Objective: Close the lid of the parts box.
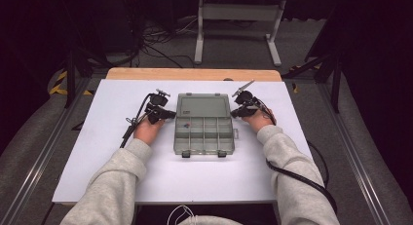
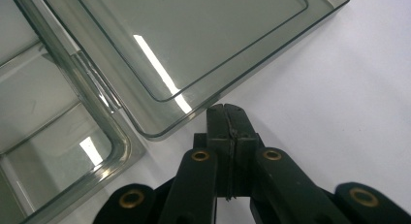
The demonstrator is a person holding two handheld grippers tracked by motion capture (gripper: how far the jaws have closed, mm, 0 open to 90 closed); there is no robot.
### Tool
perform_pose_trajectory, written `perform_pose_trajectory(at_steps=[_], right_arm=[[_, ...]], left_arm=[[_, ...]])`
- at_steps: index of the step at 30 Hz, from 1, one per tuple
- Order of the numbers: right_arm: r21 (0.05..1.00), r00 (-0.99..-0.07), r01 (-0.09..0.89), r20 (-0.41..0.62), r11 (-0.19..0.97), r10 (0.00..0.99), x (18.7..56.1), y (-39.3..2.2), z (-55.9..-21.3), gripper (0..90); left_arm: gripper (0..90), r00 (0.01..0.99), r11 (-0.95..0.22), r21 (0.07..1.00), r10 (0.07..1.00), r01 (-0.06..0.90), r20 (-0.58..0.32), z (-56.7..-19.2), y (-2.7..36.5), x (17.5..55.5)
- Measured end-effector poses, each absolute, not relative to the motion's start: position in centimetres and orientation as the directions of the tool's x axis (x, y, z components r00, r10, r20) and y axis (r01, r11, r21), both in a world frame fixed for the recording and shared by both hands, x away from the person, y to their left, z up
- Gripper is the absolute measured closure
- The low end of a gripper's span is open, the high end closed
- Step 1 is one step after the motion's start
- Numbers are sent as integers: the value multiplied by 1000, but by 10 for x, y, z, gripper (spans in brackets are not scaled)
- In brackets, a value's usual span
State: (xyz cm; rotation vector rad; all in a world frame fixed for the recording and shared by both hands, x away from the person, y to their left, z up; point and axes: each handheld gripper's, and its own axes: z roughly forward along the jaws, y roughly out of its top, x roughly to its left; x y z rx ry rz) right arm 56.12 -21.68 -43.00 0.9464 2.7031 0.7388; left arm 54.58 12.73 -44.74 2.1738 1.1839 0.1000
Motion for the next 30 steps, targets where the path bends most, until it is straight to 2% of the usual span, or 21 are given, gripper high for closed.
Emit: perform_pose_trajectory(at_steps=[30], right_arm=[[517,-786,519,-25,681,618,570,-212,-430,900]], left_arm=[[897,560,-318,595,781,738,-277,-451,128,555]])
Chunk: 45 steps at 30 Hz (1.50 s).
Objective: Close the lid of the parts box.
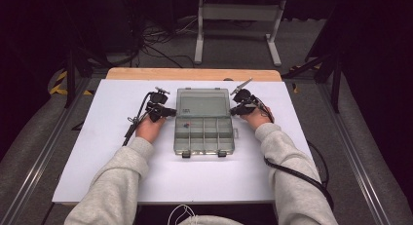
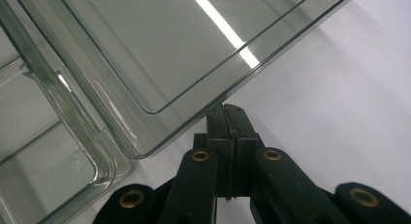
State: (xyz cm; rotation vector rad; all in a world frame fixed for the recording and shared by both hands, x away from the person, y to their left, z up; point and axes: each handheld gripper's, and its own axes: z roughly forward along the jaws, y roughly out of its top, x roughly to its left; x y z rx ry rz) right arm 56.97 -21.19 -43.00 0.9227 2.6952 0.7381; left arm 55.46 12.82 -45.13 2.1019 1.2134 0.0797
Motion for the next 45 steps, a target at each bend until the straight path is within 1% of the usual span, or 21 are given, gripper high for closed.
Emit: perform_pose_trajectory(at_steps=[6,18,26,37,45], right_arm=[[522,-784,518,-26,678,620,571,-211,-430,900],[549,-785,504,-30,666,619,571,-213,-425,900],[574,-783,492,-37,655,621,572,-216,-419,900],[600,-776,487,-38,635,630,572,-217,-413,900],[625,-775,471,-44,622,630,569,-220,-406,900]], left_arm=[[898,566,-344,583,785,736,-252,-449,124,558],[897,563,-346,589,793,731,-233,-447,120,558],[896,563,-338,616,799,712,-213,-442,121,557],[897,559,-312,648,801,695,-213,-435,122,556],[897,570,-314,665,796,678,-205,-429,123,554]])
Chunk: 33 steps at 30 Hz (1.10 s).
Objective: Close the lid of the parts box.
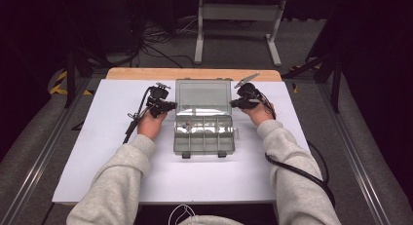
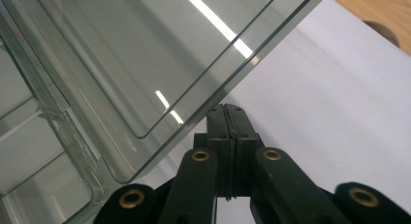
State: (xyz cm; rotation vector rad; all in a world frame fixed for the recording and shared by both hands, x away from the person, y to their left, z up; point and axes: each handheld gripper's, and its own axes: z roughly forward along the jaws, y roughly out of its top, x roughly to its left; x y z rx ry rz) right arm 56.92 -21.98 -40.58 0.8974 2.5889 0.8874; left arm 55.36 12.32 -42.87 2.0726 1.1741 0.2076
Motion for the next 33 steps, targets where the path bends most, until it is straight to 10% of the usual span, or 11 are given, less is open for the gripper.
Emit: perform_pose_trajectory(at_steps=[33], right_arm=[[703,-809,379,-63,601,584,541,-226,-381,900]], left_arm=[[896,618,-305,719,756,624,-215,-412,130,535]])
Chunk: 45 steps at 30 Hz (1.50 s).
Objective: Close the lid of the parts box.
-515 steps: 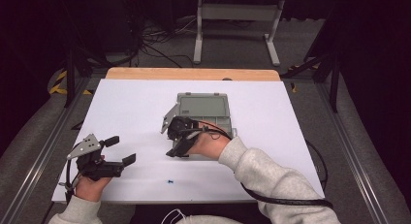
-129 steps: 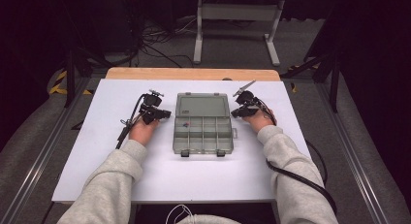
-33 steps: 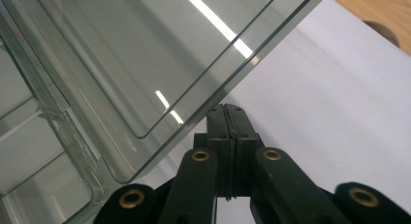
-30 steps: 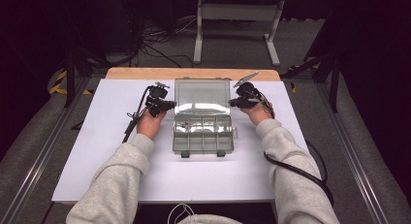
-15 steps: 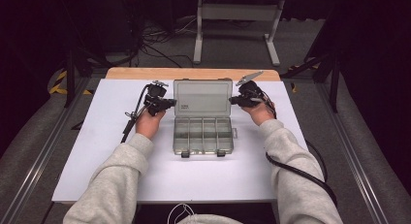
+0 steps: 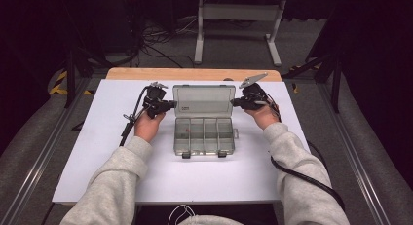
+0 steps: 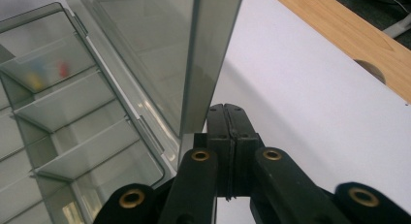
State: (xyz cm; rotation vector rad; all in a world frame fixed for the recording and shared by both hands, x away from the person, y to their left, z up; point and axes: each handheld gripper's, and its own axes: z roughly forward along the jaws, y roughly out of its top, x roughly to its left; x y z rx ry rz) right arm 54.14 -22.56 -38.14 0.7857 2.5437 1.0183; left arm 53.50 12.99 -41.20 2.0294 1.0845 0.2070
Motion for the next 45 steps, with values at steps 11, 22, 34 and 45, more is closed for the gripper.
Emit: perform_pose_trajectory(at_steps=[11,22,34,45], right_arm=[[707,-826,355,-69,612,559,530,-226,-379,900],[707,-841,336,-73,622,537,519,-227,-377,900],[708,-857,316,-73,632,510,507,-225,-376,900],[696,-885,294,-60,655,462,492,-220,-371,900]], left_arm=[[896,629,-297,723,740,624,-239,-408,133,526],[896,660,-332,722,716,607,-226,-404,130,519],[896,685,-356,719,692,597,-227,-402,130,508],[866,720,-394,699,647,597,-250,-395,135,494]])
